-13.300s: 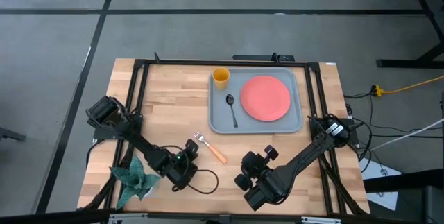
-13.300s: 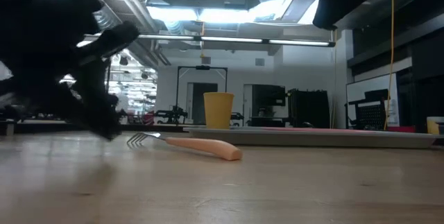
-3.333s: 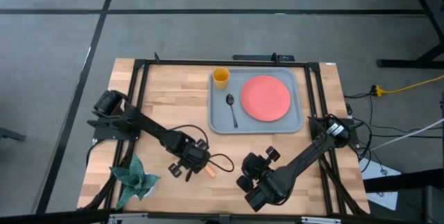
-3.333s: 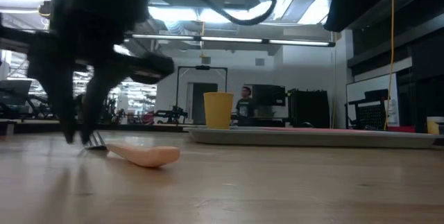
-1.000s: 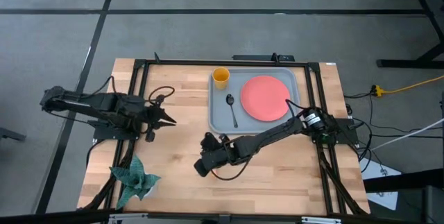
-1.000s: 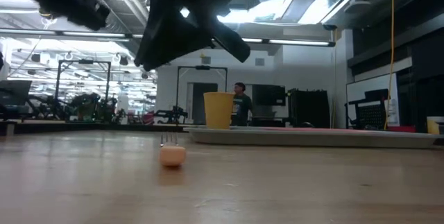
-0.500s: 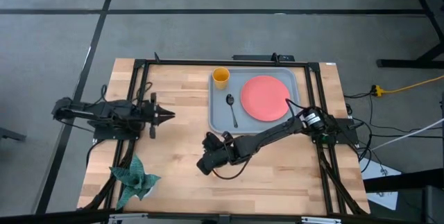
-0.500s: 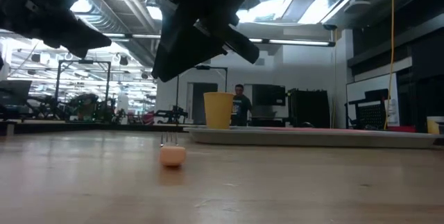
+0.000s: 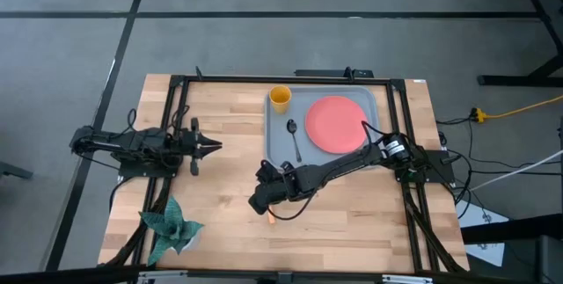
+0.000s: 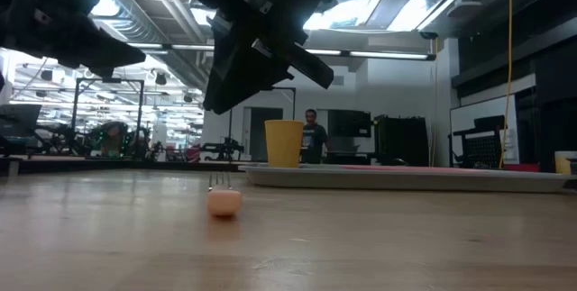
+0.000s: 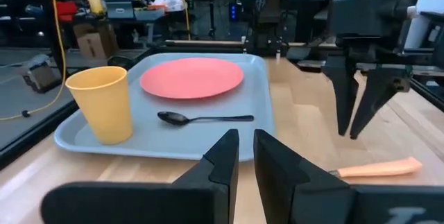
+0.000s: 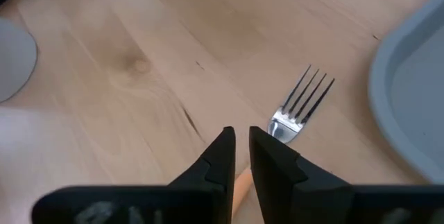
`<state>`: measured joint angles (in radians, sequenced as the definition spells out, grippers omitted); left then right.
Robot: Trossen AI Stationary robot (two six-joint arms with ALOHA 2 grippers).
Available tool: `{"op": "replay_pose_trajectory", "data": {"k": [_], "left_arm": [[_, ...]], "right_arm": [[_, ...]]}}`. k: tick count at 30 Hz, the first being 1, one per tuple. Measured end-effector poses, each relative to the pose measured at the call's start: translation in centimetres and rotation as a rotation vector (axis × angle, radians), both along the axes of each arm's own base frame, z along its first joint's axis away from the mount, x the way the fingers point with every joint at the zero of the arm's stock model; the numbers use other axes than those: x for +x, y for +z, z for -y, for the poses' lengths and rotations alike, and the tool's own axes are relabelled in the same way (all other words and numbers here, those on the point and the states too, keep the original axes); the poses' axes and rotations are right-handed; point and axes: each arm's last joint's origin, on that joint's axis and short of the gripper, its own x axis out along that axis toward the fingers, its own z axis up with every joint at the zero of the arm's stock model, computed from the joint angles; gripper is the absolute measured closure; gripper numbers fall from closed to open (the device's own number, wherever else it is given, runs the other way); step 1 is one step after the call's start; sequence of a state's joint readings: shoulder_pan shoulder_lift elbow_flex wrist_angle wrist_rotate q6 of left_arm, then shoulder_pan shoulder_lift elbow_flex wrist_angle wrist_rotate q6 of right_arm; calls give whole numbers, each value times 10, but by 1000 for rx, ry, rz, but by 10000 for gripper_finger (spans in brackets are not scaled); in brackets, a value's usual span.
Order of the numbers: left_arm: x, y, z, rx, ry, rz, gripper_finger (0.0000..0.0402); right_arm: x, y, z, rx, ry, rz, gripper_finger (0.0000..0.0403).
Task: Pick and place plate/cup/fork/spoon on tray
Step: Put the orange fork on the gray tray to the left of the black spoon
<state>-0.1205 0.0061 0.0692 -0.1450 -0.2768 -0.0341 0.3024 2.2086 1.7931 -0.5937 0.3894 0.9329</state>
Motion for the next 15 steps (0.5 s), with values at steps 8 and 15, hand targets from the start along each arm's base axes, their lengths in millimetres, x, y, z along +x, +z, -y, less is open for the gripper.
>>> {"op": "replay_pose_trajectory", "data": {"k": [8, 15], "left_arm": [[0, 0, 0, 0, -7, -6, 362], [0, 0, 0, 0, -8, -6, 362]], "right_arm": [[0, 0, -1, -7, -3, 10, 354], [7, 6, -6, 10, -4, 112, 354]]}}
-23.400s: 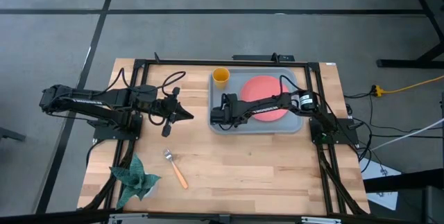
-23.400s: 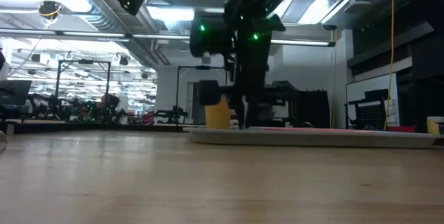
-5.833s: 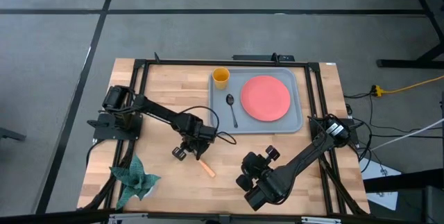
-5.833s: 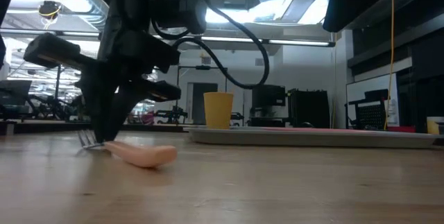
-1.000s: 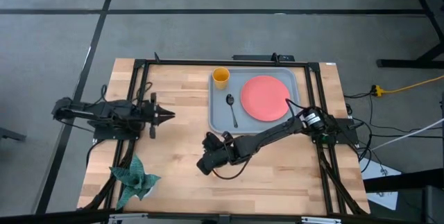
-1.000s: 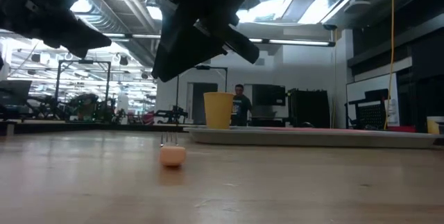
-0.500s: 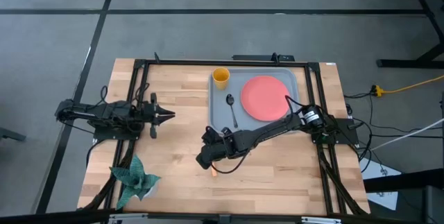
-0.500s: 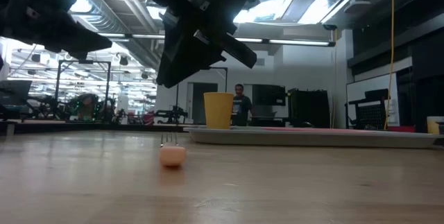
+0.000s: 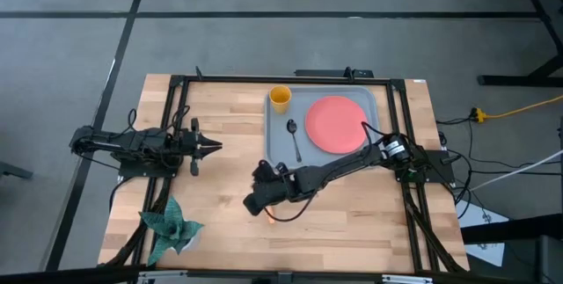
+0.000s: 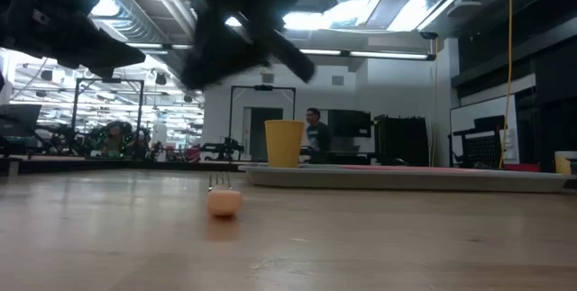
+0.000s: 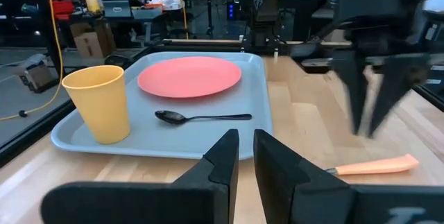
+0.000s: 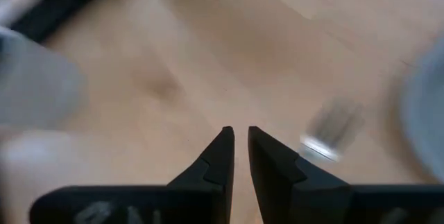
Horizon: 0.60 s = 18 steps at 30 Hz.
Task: Pick and place plate/cup/fork/spoon on tray
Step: Put the orange fork on the gray tray to the left of the black spoon
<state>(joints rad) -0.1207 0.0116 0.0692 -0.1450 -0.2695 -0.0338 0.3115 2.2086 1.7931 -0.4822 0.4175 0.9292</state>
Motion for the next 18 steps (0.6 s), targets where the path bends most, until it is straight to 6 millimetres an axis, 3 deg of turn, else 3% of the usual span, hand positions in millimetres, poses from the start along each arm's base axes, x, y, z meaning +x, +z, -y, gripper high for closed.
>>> {"op": "replay_pose_trajectory", "data": {"k": [4, 7, 12, 18], "left_arm": [[0, 0, 0, 1, 0, 0, 363], [0, 0, 0, 1, -1, -1, 363], [0, 0, 0, 0, -1, 2, 363], [0, 0, 0, 0, 1, 2, 363]], "right_arm": [[21, 12, -8, 68, 116, 230, 354], [33, 7, -7, 45, 163, 263, 354], [40, 2, -6, 25, 104, 172, 358], [37, -14, -17, 6, -19, -71, 365]]}}
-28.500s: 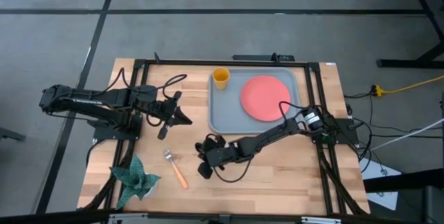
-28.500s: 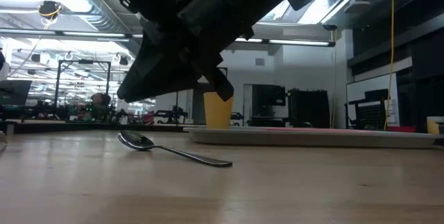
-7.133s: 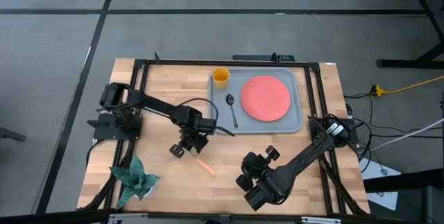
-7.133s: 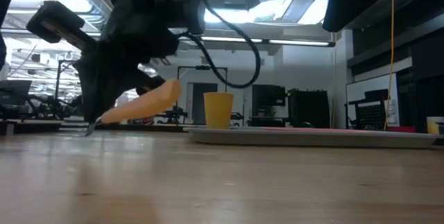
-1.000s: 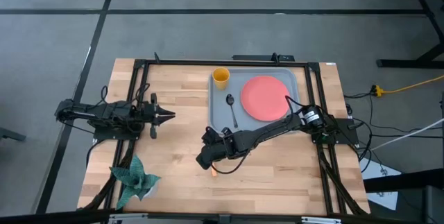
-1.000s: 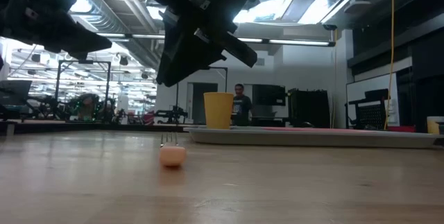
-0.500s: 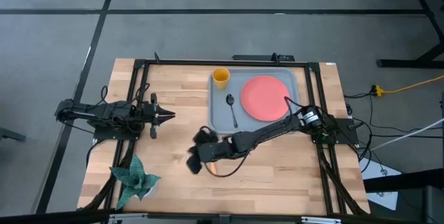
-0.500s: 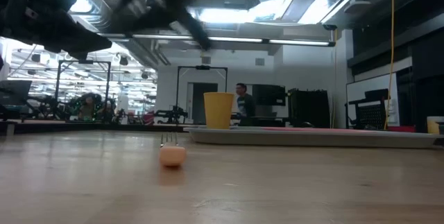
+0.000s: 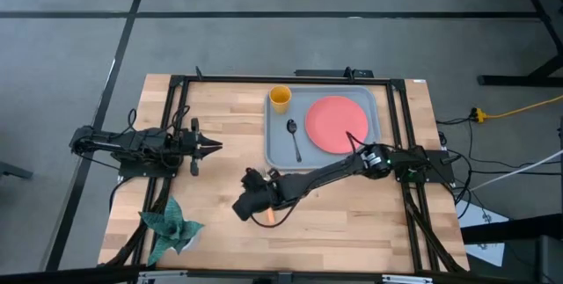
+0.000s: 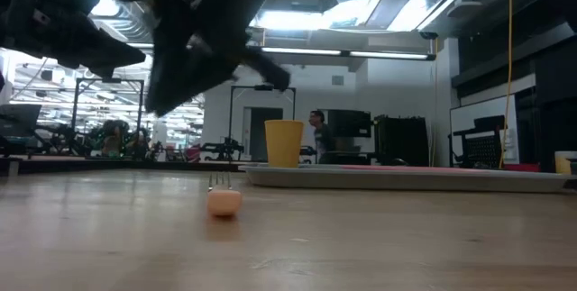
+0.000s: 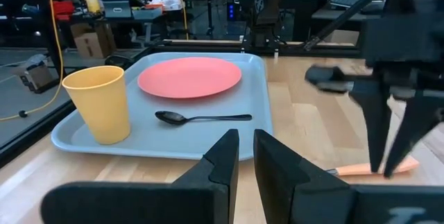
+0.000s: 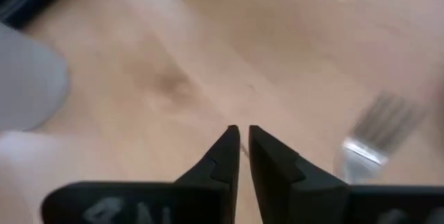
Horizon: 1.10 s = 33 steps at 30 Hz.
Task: Pick and place plate/cup/fork/spoon on tray
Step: Put the orange fork on the gray tray to the left of the black spoon
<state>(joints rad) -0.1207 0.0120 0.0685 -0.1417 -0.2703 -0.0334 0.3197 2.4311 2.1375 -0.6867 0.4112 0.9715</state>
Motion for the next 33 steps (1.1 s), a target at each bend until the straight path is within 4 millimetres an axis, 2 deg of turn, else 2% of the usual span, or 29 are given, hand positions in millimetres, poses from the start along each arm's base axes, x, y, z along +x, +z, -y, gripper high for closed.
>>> {"op": "replay_pose_trajectory", "data": {"k": [4, 9, 14, 17, 20, 27, 33], "left_arm": [[0, 0, 0, 0, 0, 0, 363], [0, 0, 0, 0, 1, 0, 363], [0, 0, 0, 0, 1, 0, 363], [0, 0, 0, 0, 1, 0, 363], [0, 0, 0, 0, 1, 0, 363], [0, 0, 0, 0, 1, 0, 363], [0, 0, 0, 0, 1, 0, 363]], "right_arm": [[-9, 8, -10, -47, -87, -88, 365], [-18, 1, -17, -16, -166, -130, 361], [-20, -13, -23, -20, -215, -150, 326], [-21, -14, -26, 25, -238, -147, 312], [-21, -20, -27, 70, -264, -163, 310], [-28, -22, -31, 12, -269, -189, 309], [-29, -40, -35, 39, -296, -245, 309]]}}
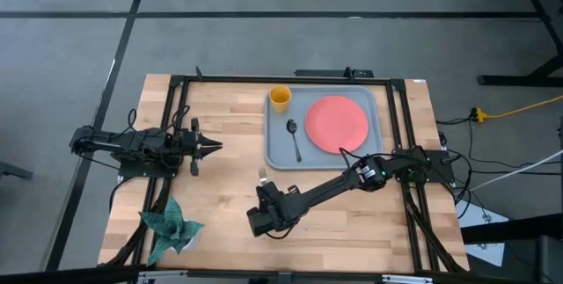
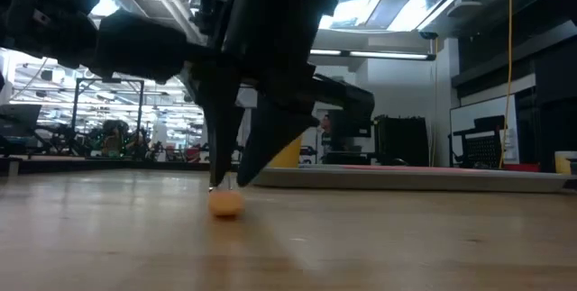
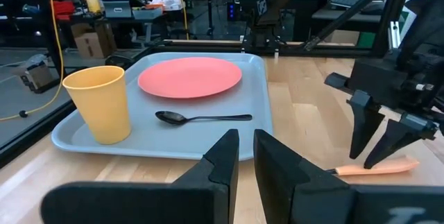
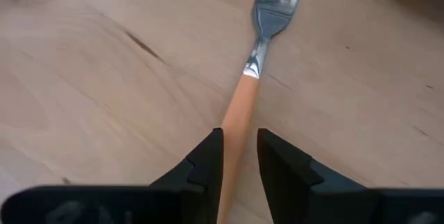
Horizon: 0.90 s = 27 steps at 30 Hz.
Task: Pick and place plate/cup/fork/spoon on tray
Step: Put the orange fork on the gray tray to the left of the black spoon
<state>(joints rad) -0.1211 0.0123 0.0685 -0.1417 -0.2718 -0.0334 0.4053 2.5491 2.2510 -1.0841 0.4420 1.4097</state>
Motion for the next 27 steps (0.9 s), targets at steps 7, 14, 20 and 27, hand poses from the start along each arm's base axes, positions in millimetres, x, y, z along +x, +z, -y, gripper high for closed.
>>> {"op": "replay_pose_trajectory", "data": {"k": [7, 14, 20, 27], "left_arm": [[0, 0, 0, 0, 0, 0, 363], [0, 0, 0, 0, 0, 0, 363], [0, 0, 0, 0, 0, 0, 363], [0, 0, 0, 0, 1, 0, 363]], "right_arm": [[1, -2, 0, -7, -1, 1, 309], [0, -2, 1, -52, -8, 10, 301], [1, -2, 2, -10, -3, 0, 299], [6, -14, 5, 32, -3, -19, 299]]}}
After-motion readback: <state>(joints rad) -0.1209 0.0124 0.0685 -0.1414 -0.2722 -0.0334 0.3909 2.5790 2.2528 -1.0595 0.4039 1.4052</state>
